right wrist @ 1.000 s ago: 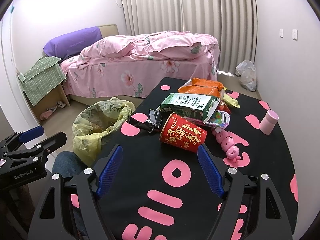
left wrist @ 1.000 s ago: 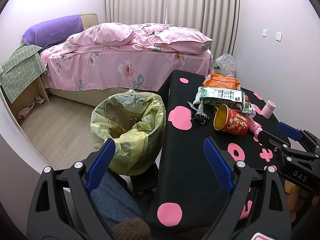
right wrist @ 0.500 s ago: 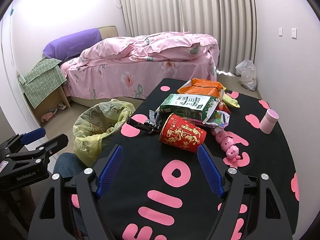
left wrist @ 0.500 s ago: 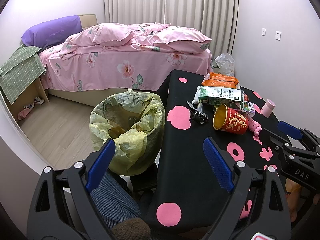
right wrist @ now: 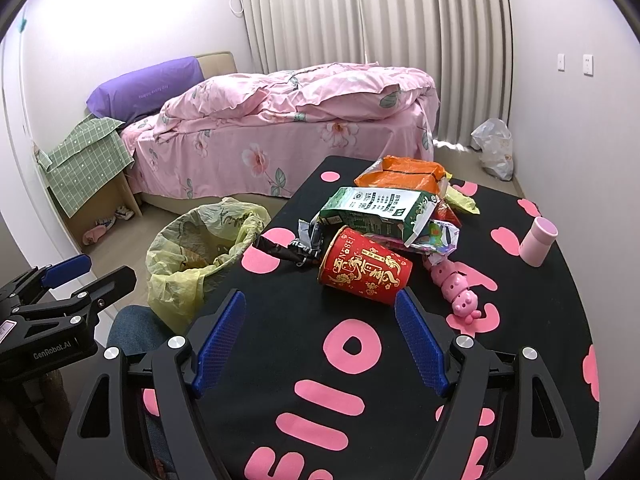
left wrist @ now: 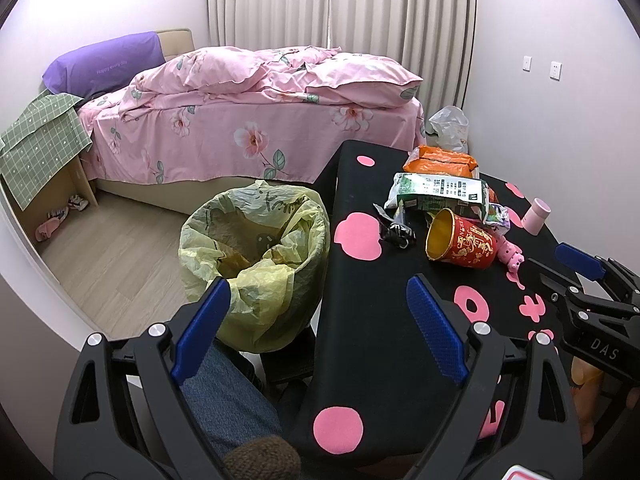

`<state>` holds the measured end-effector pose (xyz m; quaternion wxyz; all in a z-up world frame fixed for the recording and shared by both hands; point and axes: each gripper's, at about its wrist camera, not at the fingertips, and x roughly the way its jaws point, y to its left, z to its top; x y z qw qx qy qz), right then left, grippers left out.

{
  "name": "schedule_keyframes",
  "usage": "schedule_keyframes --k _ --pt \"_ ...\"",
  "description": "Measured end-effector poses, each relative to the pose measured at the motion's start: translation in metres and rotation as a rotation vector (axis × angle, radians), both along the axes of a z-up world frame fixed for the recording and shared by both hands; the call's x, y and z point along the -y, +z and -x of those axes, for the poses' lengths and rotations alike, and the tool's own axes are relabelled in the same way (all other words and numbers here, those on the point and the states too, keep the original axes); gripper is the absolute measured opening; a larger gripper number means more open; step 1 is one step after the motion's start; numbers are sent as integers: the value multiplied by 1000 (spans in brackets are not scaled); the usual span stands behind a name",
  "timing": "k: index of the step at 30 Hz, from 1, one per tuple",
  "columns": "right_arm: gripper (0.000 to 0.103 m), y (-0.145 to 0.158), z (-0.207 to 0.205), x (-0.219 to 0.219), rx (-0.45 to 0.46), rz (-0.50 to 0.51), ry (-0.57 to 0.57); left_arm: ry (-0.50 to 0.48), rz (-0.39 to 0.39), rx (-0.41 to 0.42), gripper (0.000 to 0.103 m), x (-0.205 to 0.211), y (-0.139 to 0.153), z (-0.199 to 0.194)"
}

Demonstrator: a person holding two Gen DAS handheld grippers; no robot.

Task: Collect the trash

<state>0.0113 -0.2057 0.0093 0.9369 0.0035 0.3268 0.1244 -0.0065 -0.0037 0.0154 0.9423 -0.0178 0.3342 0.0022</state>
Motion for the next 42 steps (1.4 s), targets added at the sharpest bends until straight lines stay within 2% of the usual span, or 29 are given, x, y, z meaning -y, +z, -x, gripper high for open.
schedule_keyframes --k 21,30,37,42 --pt "73 0 -1 2 -1 -1 0 1 1 -1 85 0 -1 -1" --pt "73 -6 -5 15 2 14 -34 -8 17 -3 85 0 -13 -13" --pt "73 -8 -36 53 26 81 -80 -80 26 -9 85 14 -31 -42" --pt "73 -16 -69 76 -4 21 -28 -195 81 -21 85 30 -42 -79"
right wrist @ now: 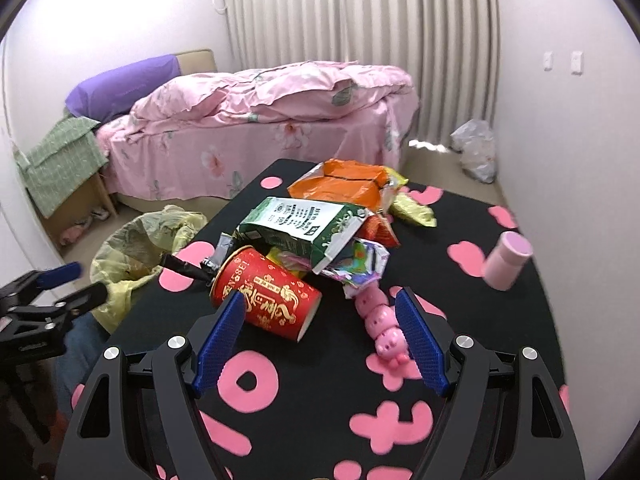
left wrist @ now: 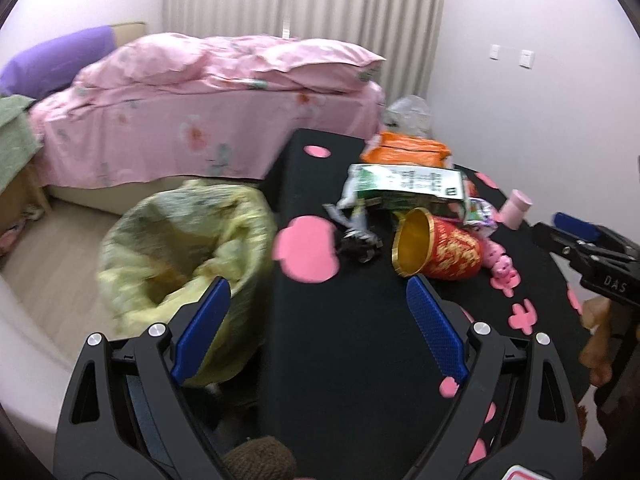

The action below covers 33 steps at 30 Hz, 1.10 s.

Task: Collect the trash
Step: 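Grasp the red-and-gold paper cup with the right gripper while the left grasps a black strap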

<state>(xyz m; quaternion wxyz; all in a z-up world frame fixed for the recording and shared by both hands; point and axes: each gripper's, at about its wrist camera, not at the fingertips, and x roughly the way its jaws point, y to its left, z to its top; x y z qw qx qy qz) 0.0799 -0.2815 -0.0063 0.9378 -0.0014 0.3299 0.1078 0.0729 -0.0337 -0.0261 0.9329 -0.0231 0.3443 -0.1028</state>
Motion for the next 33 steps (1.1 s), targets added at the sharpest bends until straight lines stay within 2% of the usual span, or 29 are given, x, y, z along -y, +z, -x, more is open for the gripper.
schedule_keyframes --k 2,4,6,10,13,16,17,19,20,24,30,33 --pt "73 -7 -9 -3 -7 2 54 -30 11 0 85 4 -3 -13" --pt "73 -16 -17 -13 -9 33 125 -32 13 13 91 5 -4 -27" --pt "73 -25 -26 -24 -17 53 204 -27 10 12 91 4 -6 -37" --pt "73 -35 -46 -45 -30 48 366 -28 -13 -28 91 -1 -12 -55" --pt "73 -43 -62 -57 -23 115 441 -20 16 -48 90 -11 -14 -59" --pt "73 -56 -77 -56 -119 115 479 -14 73 -83 85 -19 -18 -62" --pt "65 -59 -77 -56 -129 124 477 -15 81 -97 81 -19 -21 -63" --pt "60 -64 -73 -55 -139 172 444 -31 89 -109 78 -16 -23 -63" --pt "58 -64 -71 -51 -142 163 429 -42 90 -112 77 -12 -25 -62" --pt "57 -55 -52 -27 -170 28 383 -84 78 -106 71 6 -27 -62" --pt "57 -49 -32 -6 -141 7 225 -100 102 -117 60 23 -34 -80" --pt "57 -47 -26 5 -121 -33 148 -82 94 -154 46 28 -42 -90"
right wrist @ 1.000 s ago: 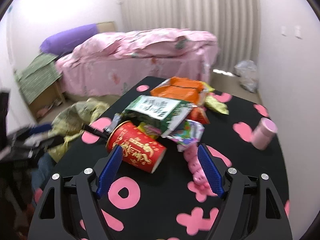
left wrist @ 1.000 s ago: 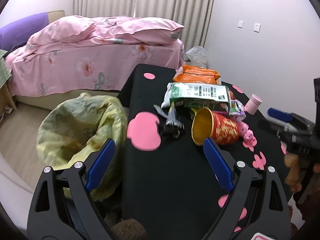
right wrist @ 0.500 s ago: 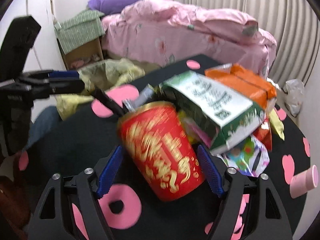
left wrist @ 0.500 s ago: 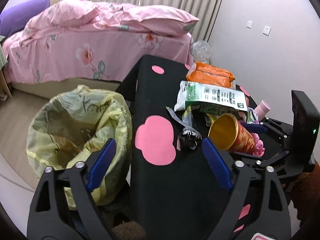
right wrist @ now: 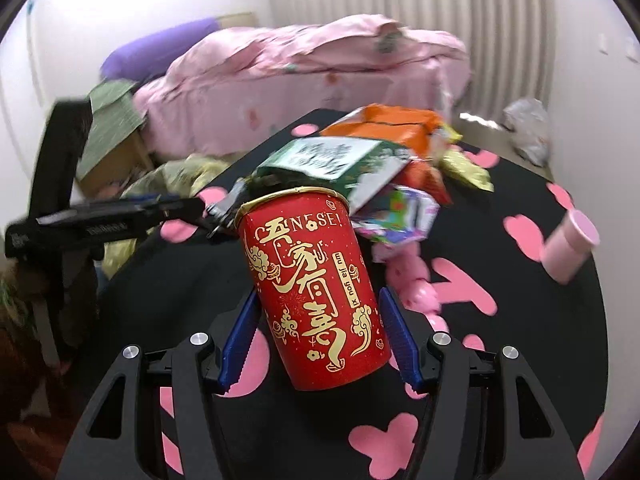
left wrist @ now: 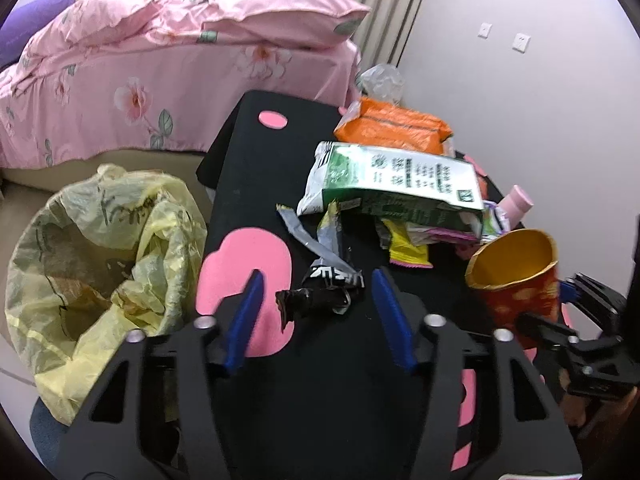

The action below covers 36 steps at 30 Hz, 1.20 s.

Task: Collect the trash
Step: 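Grasp the red-and-gold paper cup with the right gripper while the left grasps a black strap, then carry the cup and strap to the wastebasket and open both grippers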

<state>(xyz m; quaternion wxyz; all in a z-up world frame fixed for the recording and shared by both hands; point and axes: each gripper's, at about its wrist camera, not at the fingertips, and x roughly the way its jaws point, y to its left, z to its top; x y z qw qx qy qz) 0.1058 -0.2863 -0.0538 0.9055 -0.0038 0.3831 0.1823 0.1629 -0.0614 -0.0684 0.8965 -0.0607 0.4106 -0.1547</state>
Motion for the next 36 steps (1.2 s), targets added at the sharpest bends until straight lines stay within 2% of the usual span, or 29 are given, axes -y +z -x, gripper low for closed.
schedule_keyframes --k 3,5,7,14,17,21,22,25,26,28,33,36 --pt "57 1 7 6 12 -31 -35 4 14 -19 31 0 -4 2" --pt "57 -1 9 8 11 -35 -45 12 15 -9 17 -2 -5 6" --pt "57 -1 10 9 14 -30 -53 20 34 3 11 -5 -2 9" --pt "57 0 13 9 21 -29 -64 13 53 42 7 -6 11 20" --pt "57 1 15 7 27 -23 -63 -2 60 59 7 -6 17 26" --pt "57 0 16 6 25 -27 -60 -27 31 49 9 -2 14 25" --pt "57 0 17 5 24 -27 -58 -30 33 41 14 -2 12 24" --pt "57 0 17 6 24 -28 -59 -30 40 37 48 -1 7 23" --pt "57 0 16 6 23 -30 -59 -40 50 37 55 -1 6 22" --pt "57 -1 17 6 21 -35 -61 -63 45 17 61 4 3 17" --pt "57 -7 17 9 10 -59 -67 -51 -38 -52 59 17 -11 2" --pt "57 -11 17 14 5 -60 -74 -57 -122 -67 45 27 -16 -1"
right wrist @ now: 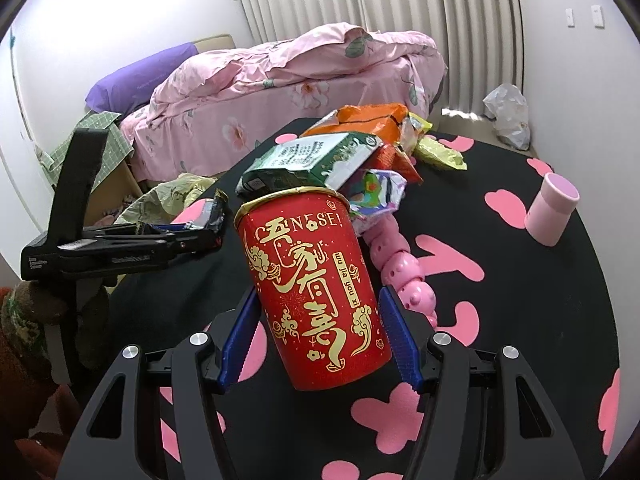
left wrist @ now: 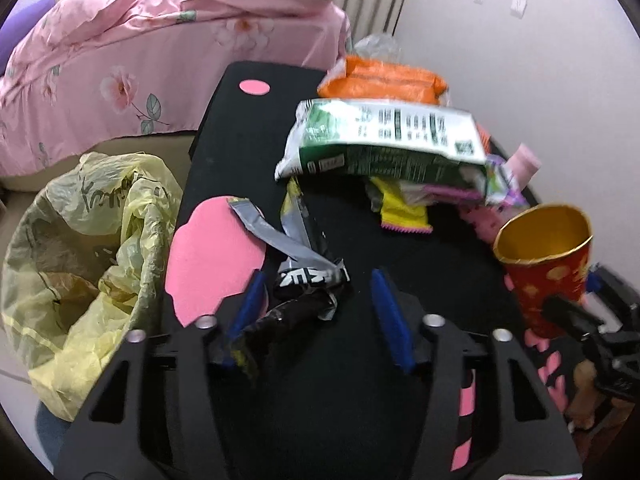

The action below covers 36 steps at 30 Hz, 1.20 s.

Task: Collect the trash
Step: 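Carry the cup and strap to the wastebasket and open both grippers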

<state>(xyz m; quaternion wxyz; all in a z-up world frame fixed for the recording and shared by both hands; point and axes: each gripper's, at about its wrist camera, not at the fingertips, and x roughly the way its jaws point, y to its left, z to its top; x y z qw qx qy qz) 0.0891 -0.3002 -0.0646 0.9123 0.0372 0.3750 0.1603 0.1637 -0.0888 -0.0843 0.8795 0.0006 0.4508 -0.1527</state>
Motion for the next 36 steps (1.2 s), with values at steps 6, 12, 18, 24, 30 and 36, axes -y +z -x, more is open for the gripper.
schedule_keyframes --k 6,12,18,24,30,36 --pt "57 -1 0 11 1 -24 -20 -2 -2 29 17 2 5 4" --pt "57 13 -3 5 41 -15 1 7 44 119 17 -15 37 23" --pt "57 52 -24 -33 121 -35 100 65 50 211 17 -57 76 30" --pt "58 80 -56 -97 176 -79 231 242 30 234 17 -141 92 30" --pt "58 74 -94 -173 118 -87 348 343 47 185 17 -194 74 35" --pt "58 43 -122 -238 59 -39 457 364 95 128 17 -217 43 27"
